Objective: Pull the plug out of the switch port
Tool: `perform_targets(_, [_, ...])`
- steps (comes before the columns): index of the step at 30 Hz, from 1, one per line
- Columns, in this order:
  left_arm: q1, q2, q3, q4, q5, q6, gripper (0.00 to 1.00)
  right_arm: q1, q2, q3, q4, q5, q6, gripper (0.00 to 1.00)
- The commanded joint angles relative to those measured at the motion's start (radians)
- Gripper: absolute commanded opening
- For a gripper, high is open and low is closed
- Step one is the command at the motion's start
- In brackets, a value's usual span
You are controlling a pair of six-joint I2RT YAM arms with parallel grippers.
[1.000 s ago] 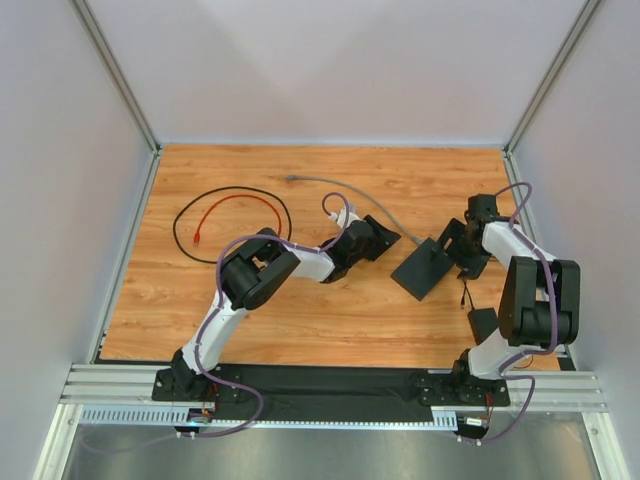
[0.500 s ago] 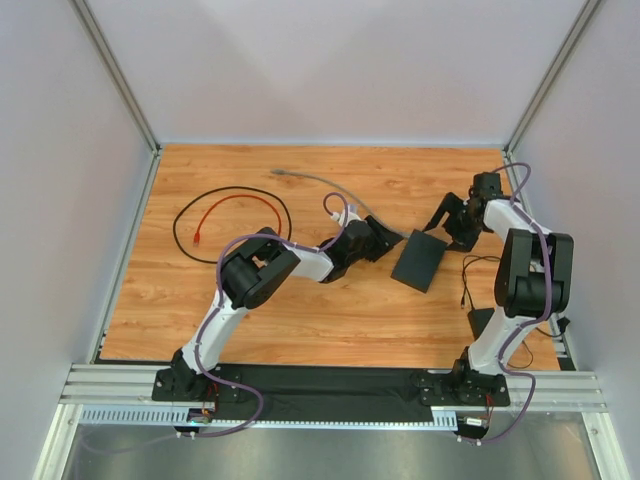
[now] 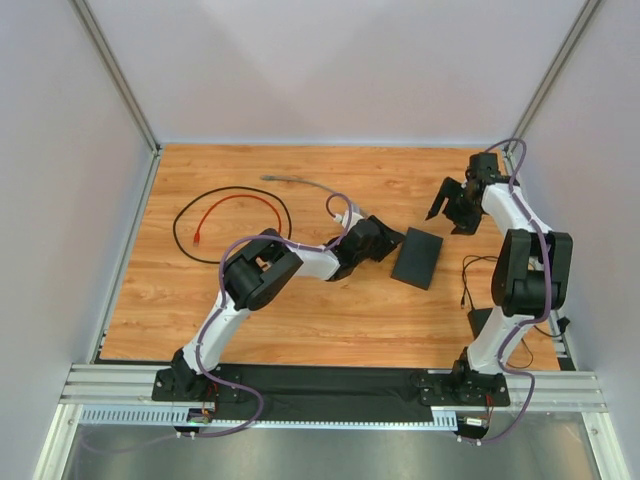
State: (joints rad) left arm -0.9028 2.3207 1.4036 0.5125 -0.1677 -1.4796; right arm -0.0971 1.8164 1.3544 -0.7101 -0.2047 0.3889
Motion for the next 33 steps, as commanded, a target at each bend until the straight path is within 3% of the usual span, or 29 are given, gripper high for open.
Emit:
perform_targets(1, [0.005, 0.006, 0.087, -0.084, -0.033, -0.021, 0.52, 0.039, 0.036, 0.116, -0.1, 0.132, -0.064, 0.79])
perform_targets(3, [0.007, 0.015, 0.107, -0.111, -0.045, -0.024, 0.49, 0.059, 0.07, 0.195, -0.162, 0.143, -0.076, 0.7])
perform_targets(7, [0.01, 0.023, 0.121, -0.152, -0.053, -0.07, 0.47, 0.092, 0.132, 0.281, -0.222, 0.264, -0.104, 0.68])
perform_targets(14, [0.013, 0.031, 0.17, -0.25, -0.038, -0.113, 0.46, 0.154, 0.19, 0.308, -0.239, 0.298, -0.133, 0.57])
perform_targets(27, [0.015, 0.078, 0.241, -0.315, -0.036, -0.143, 0.47, 0.162, 0.242, 0.315, -0.25, 0.288, -0.163, 0.53])
perform_targets(33, [0.013, 0.092, 0.267, -0.382, -0.024, -0.163, 0.43, 0.162, 0.244, 0.308, -0.244, 0.288, -0.165, 0.52])
